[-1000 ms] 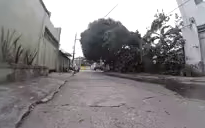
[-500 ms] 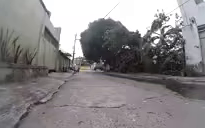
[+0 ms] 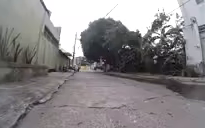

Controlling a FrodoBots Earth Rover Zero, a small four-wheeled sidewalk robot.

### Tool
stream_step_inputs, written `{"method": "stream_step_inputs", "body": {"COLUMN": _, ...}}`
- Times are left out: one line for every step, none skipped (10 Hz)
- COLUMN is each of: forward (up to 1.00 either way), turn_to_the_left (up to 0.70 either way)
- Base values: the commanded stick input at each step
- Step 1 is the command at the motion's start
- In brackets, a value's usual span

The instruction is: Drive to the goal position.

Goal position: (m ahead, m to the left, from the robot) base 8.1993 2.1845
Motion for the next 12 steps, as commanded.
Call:
{"method": "stream_step_inputs", "body": {"forward": 0.11, "turn_to_the_left": 0.00}}
{"method": "stream_step_inputs", "body": {"forward": 0.11, "turn_to_the_left": 0.00}}
{"method": "stream_step_inputs", "body": {"forward": 0.11, "turn_to_the_left": 0.00}}
{"method": "stream_step_inputs", "body": {"forward": 0.11, "turn_to_the_left": 0.00}}
{"method": "stream_step_inputs", "body": {"forward": 0.11, "turn_to_the_left": 0.00}}
{"method": "stream_step_inputs", "body": {"forward": 0.11, "turn_to_the_left": 0.00}}
{"method": "stream_step_inputs", "body": {"forward": 0.11, "turn_to_the_left": 0.00}}
{"method": "stream_step_inputs", "body": {"forward": 0.11, "turn_to_the_left": 0.00}}
{"method": "stream_step_inputs", "body": {"forward": 0.11, "turn_to_the_left": 0.00}}
{"method": "stream_step_inputs", "body": {"forward": 0.11, "turn_to_the_left": 0.00}}
{"method": "stream_step_inputs", "body": {"forward": 0.11, "turn_to_the_left": 0.00}}
{"method": "stream_step_inputs", "body": {"forward": 0.11, "turn_to_the_left": 0.00}}
